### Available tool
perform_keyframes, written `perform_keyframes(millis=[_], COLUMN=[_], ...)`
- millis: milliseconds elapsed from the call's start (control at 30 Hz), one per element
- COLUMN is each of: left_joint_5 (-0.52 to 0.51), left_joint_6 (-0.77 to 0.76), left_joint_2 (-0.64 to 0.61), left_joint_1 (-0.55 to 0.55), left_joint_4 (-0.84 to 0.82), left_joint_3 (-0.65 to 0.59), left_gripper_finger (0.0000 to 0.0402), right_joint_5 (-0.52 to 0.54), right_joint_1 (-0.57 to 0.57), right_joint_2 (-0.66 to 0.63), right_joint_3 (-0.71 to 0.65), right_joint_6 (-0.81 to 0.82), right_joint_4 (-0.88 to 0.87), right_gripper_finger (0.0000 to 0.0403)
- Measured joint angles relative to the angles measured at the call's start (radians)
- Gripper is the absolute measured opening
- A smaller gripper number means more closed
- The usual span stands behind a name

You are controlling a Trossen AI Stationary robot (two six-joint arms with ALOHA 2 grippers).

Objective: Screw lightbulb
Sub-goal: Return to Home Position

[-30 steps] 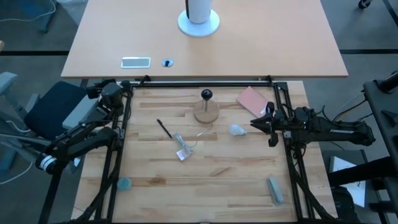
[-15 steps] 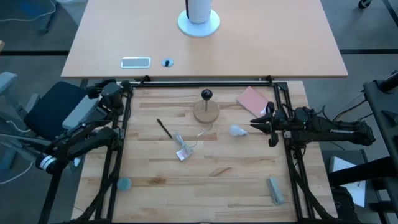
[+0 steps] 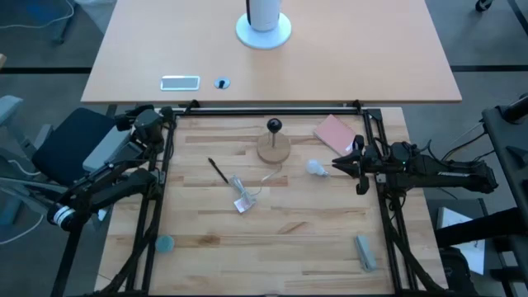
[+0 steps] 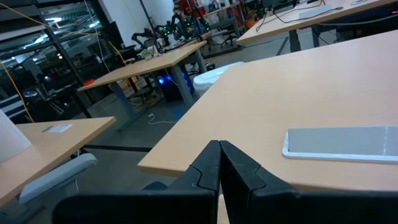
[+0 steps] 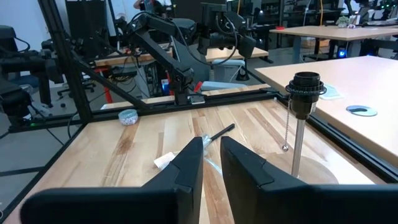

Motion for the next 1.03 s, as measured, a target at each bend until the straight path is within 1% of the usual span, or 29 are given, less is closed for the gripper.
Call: perform_keyframes(millis=[100,533,867,1033], left_joint_5=[0.000,0.000,0.000,0.000], left_joint_6=[0.000,0.000,0.000,0.000], left_joint_2=[0.000,0.000,0.000,0.000], left_joint_1=[0.000,0.000,0.000,0.000], left_joint_4=[0.000,0.000,0.000,0.000], left_joint_3=[0.000,0.000,0.000,0.000], left_gripper_finger=[0.0000,0.0000,0.0000,0.0000], right_joint_5=[0.000,0.000,0.000,0.000], right_joint_1=[0.000,0.000,0.000,0.000], right_joint_2=[0.000,0.000,0.000,0.000], right_joint_3=[0.000,0.000,0.000,0.000], right_joint_6=[0.000,0.000,0.000,0.000], right_joint_4=[0.000,0.000,0.000,0.000], right_gripper_finger=[0.0049,0.0071,0.0050,0.0046])
